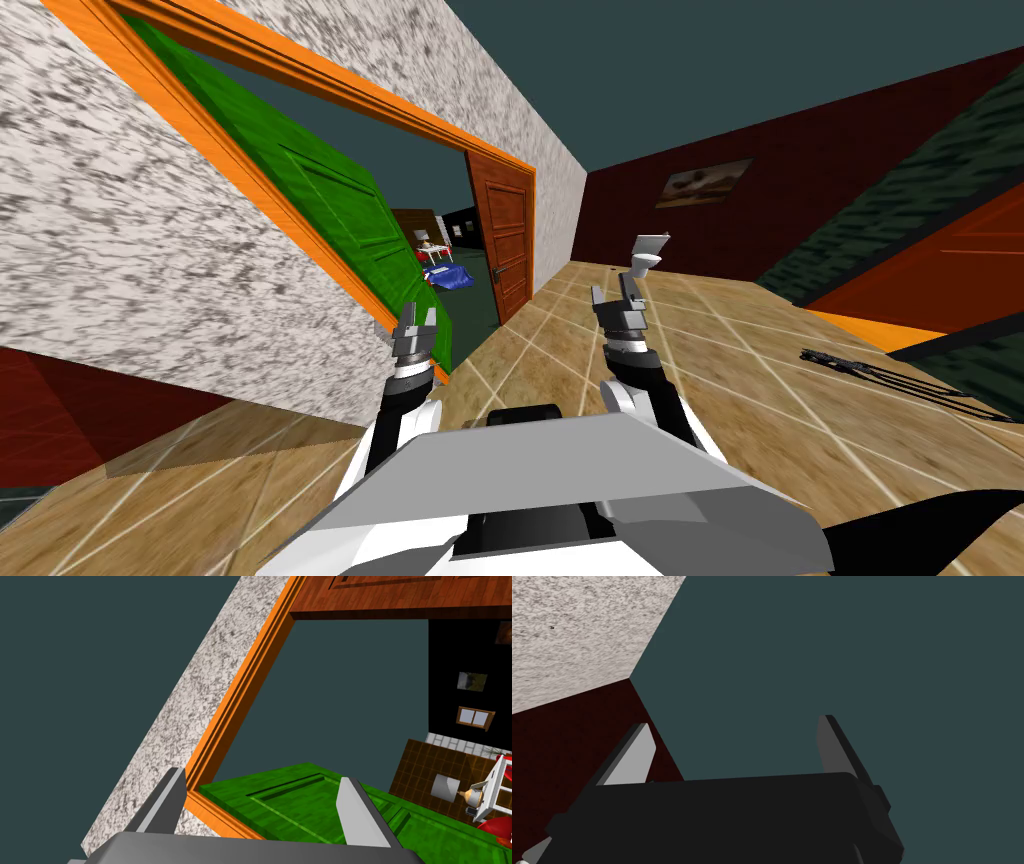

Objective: Push the door open

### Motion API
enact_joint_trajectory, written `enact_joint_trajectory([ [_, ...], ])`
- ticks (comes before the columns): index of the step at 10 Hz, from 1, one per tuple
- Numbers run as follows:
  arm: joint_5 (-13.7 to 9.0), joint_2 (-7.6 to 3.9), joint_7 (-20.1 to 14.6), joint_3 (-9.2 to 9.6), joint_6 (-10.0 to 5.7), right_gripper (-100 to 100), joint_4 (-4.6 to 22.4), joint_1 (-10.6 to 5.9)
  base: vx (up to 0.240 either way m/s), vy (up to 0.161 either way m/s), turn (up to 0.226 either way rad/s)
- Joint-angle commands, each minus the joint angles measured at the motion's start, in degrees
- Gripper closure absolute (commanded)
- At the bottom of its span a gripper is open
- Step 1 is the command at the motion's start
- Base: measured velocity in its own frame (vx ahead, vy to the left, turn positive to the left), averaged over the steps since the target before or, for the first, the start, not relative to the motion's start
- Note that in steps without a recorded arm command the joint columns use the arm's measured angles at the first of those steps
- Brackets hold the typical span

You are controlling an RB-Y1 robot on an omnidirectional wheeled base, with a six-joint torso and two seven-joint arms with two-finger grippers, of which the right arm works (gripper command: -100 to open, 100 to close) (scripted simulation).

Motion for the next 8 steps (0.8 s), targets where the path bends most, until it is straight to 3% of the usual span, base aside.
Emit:
enact_joint_trajectory([
  [1,0.0,-0.55,-0.3,1.39,0.16,-100,1.5,-1.05,0.118,-0.015,-0.026],
  [8,-0.2,-2.56,-1.9,8.72,0.98,-100,9.2,-6.56,0.228,-0.012,-0.069],
])
